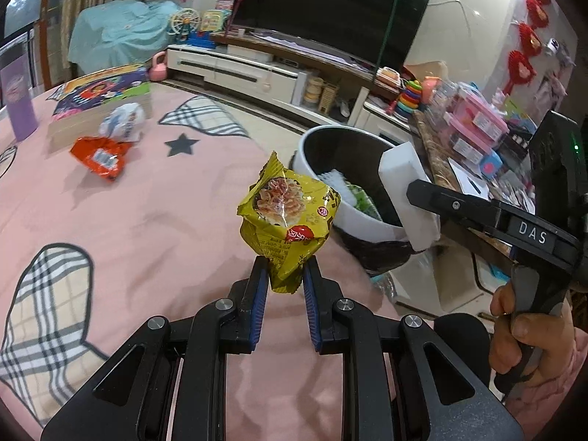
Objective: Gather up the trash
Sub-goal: 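Carry the yellow snack bag and tissue pack over the bin, then open both tools to drop the yellow bag and tissue pack into the bin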
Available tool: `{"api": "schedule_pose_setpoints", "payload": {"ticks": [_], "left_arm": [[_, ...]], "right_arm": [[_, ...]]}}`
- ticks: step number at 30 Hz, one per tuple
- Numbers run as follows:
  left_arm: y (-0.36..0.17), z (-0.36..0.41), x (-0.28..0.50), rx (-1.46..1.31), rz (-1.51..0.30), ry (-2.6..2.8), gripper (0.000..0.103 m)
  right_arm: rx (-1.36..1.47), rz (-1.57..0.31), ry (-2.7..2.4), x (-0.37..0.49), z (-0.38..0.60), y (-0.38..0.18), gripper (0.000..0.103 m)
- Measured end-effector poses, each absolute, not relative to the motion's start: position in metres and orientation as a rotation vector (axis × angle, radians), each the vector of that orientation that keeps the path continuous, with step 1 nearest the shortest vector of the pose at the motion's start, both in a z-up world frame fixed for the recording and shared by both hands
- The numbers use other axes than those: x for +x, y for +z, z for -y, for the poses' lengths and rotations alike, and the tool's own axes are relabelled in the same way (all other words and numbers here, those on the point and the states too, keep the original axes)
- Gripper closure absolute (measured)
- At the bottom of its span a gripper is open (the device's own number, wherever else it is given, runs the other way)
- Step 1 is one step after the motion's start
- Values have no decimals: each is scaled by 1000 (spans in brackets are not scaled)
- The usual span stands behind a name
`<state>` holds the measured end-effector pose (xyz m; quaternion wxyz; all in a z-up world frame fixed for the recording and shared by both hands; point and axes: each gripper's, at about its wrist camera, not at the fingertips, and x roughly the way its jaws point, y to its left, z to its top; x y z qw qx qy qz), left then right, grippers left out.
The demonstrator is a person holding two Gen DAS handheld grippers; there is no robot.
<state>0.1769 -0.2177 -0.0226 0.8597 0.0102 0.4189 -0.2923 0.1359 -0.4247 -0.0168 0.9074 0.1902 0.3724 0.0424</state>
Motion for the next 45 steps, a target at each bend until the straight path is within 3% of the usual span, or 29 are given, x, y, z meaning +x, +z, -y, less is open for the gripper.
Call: {"api": "schedule_pose_setpoints", "payload": {"ticks": [45], "left_arm": [[-13, 318, 229, 111, -906, -687, 85]], "right_arm": [[486, -789, -23, 157, 507, -33, 36]]}}
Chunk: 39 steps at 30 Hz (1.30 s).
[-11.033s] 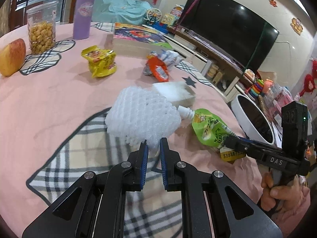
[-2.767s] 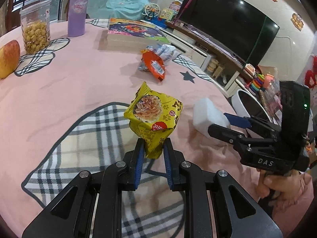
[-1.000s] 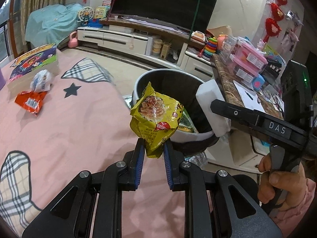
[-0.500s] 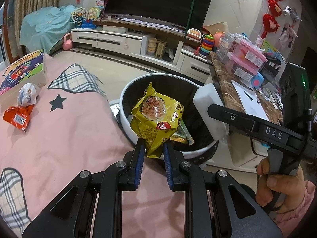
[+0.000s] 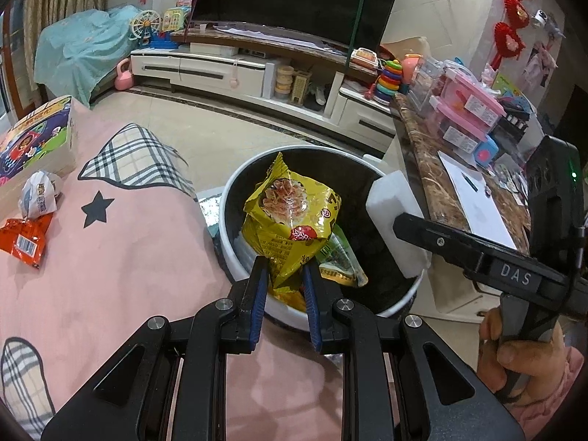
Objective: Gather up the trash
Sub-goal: 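Open both tools to drop the yellow bag and tissue pack into the bin, then move both open tools back over the table toward the orange and blue wrappers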
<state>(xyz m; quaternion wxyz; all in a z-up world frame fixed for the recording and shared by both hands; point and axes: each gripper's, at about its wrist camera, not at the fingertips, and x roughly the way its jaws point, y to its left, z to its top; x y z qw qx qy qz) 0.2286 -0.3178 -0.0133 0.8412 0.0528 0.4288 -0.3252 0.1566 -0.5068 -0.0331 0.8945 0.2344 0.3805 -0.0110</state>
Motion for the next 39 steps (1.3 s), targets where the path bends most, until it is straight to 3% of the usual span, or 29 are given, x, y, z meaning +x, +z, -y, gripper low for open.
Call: {"api": "schedule_pose_setpoints", "payload": {"ticks": [4, 8, 15, 29, 39], "left_arm": [[-14, 320, 235, 108, -915, -682, 84], [-14, 321, 238, 103, -907, -671, 56], [-14, 315, 235, 94, -901, -656, 46], [-26, 242, 219, -12, -904, -546, 42], [-37, 161, 213, -113, -906, -407, 42]], "right_arm": [[496, -796, -15, 161, 508, -34, 34], [524, -799, -10, 162, 513, -37, 32], [546, -790, -18, 159, 516, -37, 27], [531, -743, 24, 153, 478, -25, 16], [476, -755, 130, 151, 408, -24, 15]]}}
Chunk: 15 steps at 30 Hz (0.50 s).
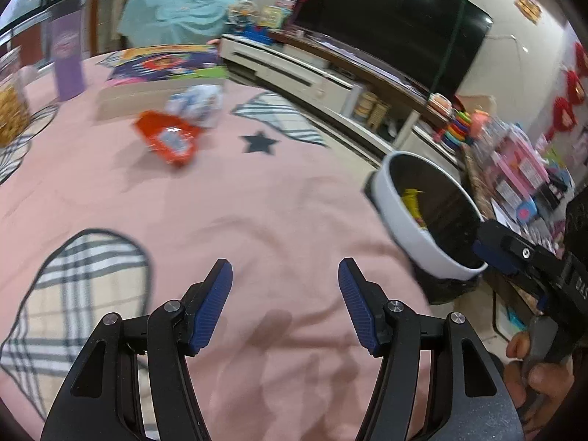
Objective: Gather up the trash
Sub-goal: 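Move both open tools back over the table toward the orange and blue wrappers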
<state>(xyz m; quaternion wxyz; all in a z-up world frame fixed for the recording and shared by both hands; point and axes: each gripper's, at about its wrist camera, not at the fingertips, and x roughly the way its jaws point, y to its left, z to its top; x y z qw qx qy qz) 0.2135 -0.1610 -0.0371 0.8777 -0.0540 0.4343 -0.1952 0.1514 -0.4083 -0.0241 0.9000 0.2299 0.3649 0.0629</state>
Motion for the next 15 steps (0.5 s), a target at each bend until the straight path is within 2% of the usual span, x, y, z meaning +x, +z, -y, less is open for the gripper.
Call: {"api": "schedule_pose_setpoints", "payload": {"ticks": [15], "left_arm": [[-50, 81, 212, -202, -917, -286, 42]], "right_arm": [[409, -785, 250, 167, 330, -39, 14]]}}
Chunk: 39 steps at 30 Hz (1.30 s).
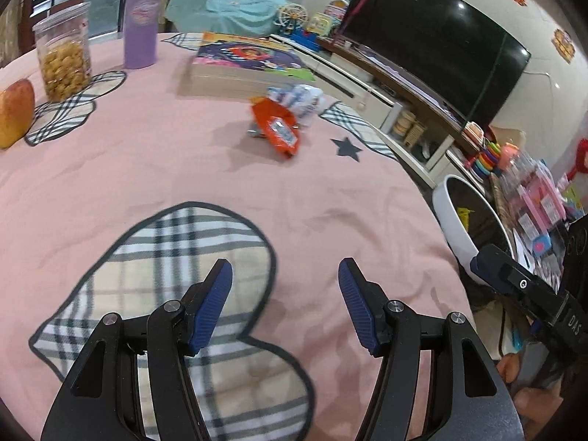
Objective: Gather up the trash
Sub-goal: 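Move both open tools back over the table toward the orange and blue wrappers, then grasp the orange snack bag with the left tool while the right tool grasps the blue-white wrapper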
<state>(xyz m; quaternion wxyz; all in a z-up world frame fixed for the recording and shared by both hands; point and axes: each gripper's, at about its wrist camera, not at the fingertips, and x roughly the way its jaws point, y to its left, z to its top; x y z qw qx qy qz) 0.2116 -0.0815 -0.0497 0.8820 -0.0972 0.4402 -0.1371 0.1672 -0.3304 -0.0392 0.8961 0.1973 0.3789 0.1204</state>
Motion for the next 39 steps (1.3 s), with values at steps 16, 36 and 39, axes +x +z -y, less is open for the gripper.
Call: {"api": "schedule_pose_setpoints", "payload": {"ticks": [16, 36, 39], "left_arm": [[-52, 64, 240, -242, -927, -256, 42], [-60, 80, 333, -270, -918, -305, 42], [-62, 83, 341, -267, -917, -312, 44]], "right_arm": [[446, -799, 294, 216, 303, -52, 15], [552, -838, 371, 334, 298, -62, 38], [566, -842, 389, 350, 296, -64, 42]]}}
